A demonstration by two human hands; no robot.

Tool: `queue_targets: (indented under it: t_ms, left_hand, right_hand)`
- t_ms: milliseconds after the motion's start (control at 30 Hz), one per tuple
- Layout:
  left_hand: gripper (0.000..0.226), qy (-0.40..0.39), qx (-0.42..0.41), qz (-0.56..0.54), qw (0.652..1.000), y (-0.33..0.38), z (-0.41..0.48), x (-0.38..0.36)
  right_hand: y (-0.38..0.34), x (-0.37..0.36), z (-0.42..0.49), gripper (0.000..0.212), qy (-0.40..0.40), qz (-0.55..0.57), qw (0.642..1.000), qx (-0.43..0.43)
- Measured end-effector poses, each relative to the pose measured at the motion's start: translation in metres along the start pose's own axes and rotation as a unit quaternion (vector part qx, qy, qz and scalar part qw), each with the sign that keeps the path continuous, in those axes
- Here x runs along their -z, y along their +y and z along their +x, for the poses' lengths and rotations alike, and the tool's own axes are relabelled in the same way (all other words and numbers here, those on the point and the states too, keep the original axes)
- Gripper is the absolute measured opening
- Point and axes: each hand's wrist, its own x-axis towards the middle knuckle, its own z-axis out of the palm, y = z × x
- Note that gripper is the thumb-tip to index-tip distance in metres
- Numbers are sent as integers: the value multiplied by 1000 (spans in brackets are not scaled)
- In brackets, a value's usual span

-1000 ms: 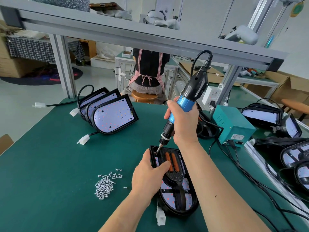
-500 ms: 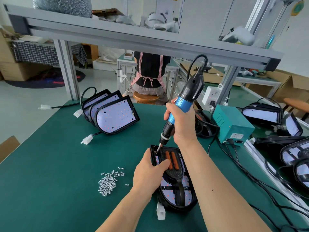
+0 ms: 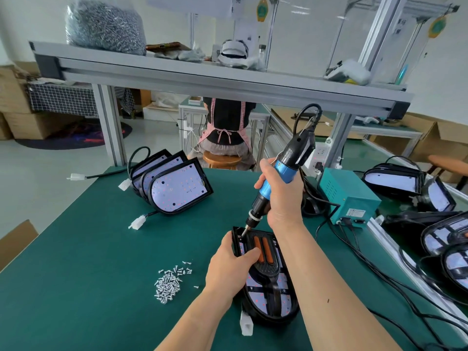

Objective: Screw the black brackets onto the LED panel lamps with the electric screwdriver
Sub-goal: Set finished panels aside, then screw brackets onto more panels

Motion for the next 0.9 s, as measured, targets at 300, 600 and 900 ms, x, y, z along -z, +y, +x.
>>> queue_targets:
  t_ms: [300,600,900]
  left_hand:
    - [38,4,-7,-11,1000,-8,7,0]
    - [35,4,-15,-14,1000,-5,5,0]
    - [32,-2,-23,-19,1000,-4,1,2]
  right_hand:
    - [-38,16,9,31,118,-30,991,50]
    - [-24,117,16,43,129,-168,942,-261]
    - [24,156,-20,41,135,-415,867,-243]
